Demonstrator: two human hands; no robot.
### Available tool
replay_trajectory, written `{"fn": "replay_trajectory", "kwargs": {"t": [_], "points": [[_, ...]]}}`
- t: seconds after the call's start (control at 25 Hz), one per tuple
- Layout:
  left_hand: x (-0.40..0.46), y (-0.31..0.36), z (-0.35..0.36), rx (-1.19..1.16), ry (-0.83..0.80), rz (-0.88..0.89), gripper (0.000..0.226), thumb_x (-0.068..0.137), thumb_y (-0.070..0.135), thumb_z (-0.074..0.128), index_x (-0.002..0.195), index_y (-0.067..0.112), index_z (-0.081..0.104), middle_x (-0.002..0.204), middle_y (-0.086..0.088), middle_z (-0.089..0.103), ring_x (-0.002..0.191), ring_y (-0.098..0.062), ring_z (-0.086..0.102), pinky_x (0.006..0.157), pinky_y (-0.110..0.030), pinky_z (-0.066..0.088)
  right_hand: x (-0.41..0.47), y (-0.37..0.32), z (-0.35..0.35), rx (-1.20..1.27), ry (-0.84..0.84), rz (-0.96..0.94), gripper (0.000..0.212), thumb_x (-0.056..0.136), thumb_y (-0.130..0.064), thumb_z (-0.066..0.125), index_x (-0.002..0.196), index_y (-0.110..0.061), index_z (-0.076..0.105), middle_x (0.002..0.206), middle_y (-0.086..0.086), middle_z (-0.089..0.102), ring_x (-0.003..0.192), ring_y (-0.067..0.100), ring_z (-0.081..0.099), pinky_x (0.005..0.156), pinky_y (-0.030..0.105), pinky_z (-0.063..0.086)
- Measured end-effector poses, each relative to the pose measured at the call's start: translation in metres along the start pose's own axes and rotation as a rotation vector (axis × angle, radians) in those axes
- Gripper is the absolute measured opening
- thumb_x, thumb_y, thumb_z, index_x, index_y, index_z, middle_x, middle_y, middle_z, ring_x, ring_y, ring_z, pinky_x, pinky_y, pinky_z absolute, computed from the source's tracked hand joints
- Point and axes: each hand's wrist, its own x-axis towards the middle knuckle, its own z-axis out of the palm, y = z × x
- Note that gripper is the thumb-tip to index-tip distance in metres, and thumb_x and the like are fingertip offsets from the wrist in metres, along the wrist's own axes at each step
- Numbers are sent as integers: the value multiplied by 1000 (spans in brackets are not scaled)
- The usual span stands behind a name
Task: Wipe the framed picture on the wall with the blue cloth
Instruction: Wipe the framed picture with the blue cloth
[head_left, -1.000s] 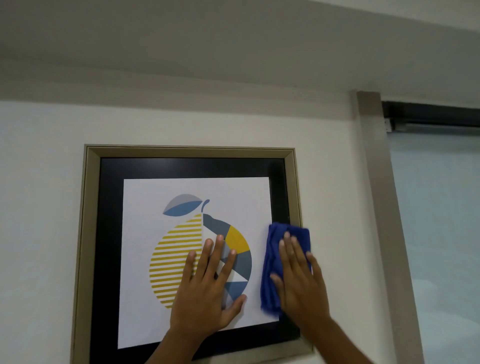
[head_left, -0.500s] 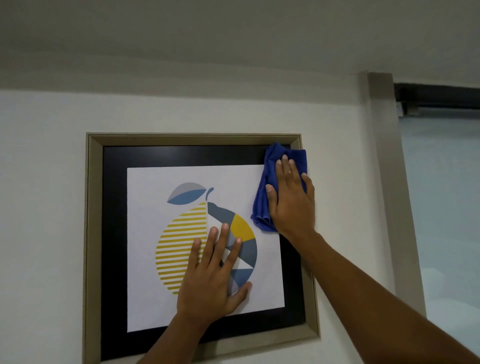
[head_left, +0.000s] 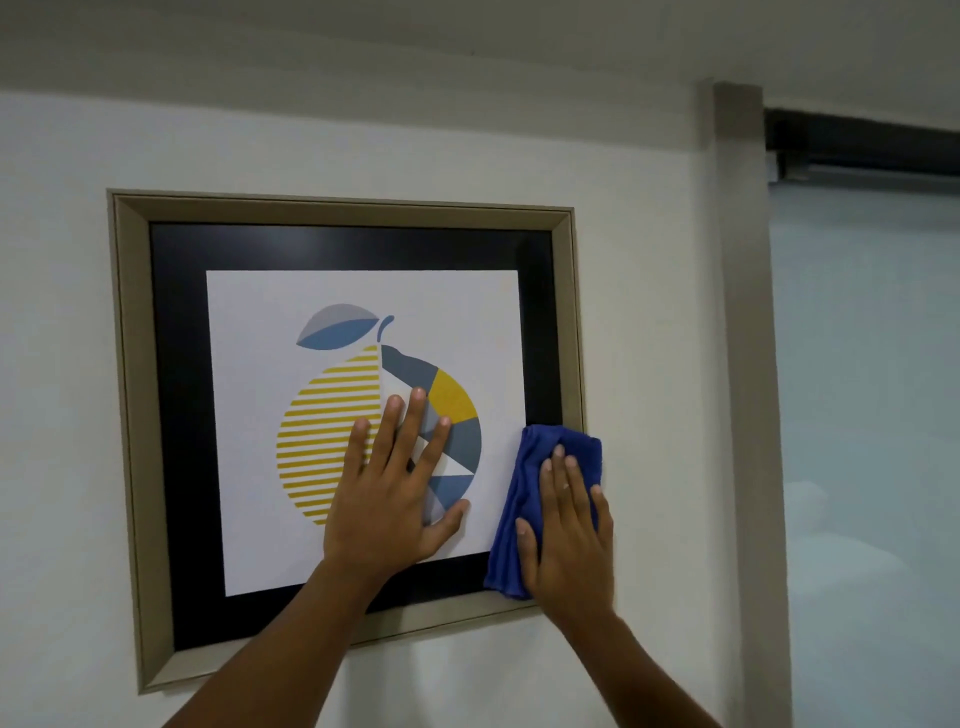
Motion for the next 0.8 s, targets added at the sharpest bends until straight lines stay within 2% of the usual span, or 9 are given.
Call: {"fn": "replay_trajectory", "kwargs": {"t": [0.16, 0.36, 0.48, 0.64, 0.8], "points": [[0, 0, 0, -5, 27, -2, 86, 93, 70, 37, 160, 17, 26, 170, -18, 15, 157, -37, 11, 125, -58, 14, 20, 1, -8, -13, -17, -59, 65, 101, -46, 28, 152, -6, 30, 161, 10, 27, 150, 24, 22, 119, 42, 17], [-1, 2, 0, -5, 43, 5, 87, 92, 69, 44, 160, 17, 26, 170, -18, 16, 157, -37, 12, 125, -59, 16, 139, -16, -38, 10, 96, -52, 65, 100, -41, 33, 154, -7, 26, 162, 10, 26, 151, 22, 19, 121, 41, 13], [-2, 2, 2, -3, 44, 0, 88, 92, 69, 44, 160, 18, 25, 169, -17, 17, 157, -37, 12, 125, -59, 16, 169, -21, -42, 0, 116, -43, 64, 101, -41, 33, 155, -7, 25, 162, 10, 24, 151, 23, 18, 121, 40, 12], [-2, 1, 6, -1, 63, 14, 88, 93, 70, 43, 161, 18, 22, 170, -17, 14, 157, -37, 11, 126, -57, 11, 124, -14, -27, 18, 139, -28, 63, 101, -41, 31, 155, -7, 25, 163, 10, 23, 151, 21, 17, 122, 41, 13], [-3, 3, 4, 4, 26, 0, 88, 94, 70, 38, 162, 19, 17, 171, -17, 11, 158, -37, 7, 126, -57, 7, 30, -5, -12, -24, 16, -20, 66, 100, -44, 31, 155, -8, 22, 164, 10, 20, 152, 22, 15, 122, 41, 12]]}}
